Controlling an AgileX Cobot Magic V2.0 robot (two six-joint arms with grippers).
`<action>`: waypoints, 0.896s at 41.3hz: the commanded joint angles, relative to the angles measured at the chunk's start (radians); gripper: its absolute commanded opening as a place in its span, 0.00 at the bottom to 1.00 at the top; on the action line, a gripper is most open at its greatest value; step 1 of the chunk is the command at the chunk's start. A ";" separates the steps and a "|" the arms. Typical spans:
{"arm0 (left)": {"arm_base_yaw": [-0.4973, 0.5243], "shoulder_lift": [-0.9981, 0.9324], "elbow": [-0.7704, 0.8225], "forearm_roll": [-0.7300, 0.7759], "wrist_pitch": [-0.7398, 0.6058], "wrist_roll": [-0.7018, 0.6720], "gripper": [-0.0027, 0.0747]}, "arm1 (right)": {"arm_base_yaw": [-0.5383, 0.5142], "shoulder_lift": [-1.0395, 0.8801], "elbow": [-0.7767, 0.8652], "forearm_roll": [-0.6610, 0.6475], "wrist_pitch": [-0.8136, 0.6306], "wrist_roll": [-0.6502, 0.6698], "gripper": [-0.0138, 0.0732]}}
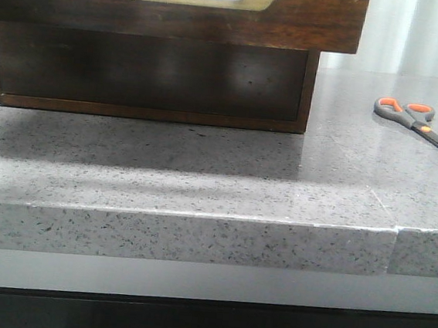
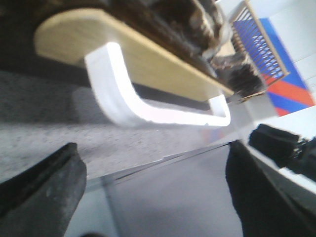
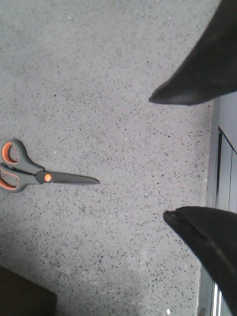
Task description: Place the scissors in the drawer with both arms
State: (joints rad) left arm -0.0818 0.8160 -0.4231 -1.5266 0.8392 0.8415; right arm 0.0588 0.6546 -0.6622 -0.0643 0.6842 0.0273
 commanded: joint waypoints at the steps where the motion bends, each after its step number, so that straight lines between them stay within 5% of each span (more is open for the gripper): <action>1: -0.005 -0.071 -0.029 0.092 -0.040 -0.092 0.76 | -0.009 0.006 -0.033 -0.014 -0.060 -0.010 0.71; 7: -0.005 -0.176 -0.063 0.362 -0.100 -0.290 0.76 | -0.009 0.006 -0.033 -0.014 -0.060 -0.010 0.71; 15: -0.005 -0.285 -0.207 0.970 -0.069 -0.647 0.76 | -0.009 0.006 -0.033 -0.014 -0.061 -0.010 0.71; 21: -0.005 -0.328 -0.309 1.350 0.013 -0.744 0.76 | -0.009 0.006 -0.033 -0.014 -0.062 -0.009 0.71; 31: -0.019 -0.343 -0.353 1.516 0.030 -0.744 0.76 | -0.009 0.006 -0.033 -0.013 -0.071 -0.009 0.71; 37: -0.128 -0.343 -0.353 1.510 0.013 -0.744 0.76 | -0.009 0.007 -0.033 -0.013 -0.076 -0.009 0.71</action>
State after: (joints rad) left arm -0.1521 0.4659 -0.7417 -0.0164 0.9269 0.1097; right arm 0.0588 0.6546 -0.6622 -0.0650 0.6805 0.0273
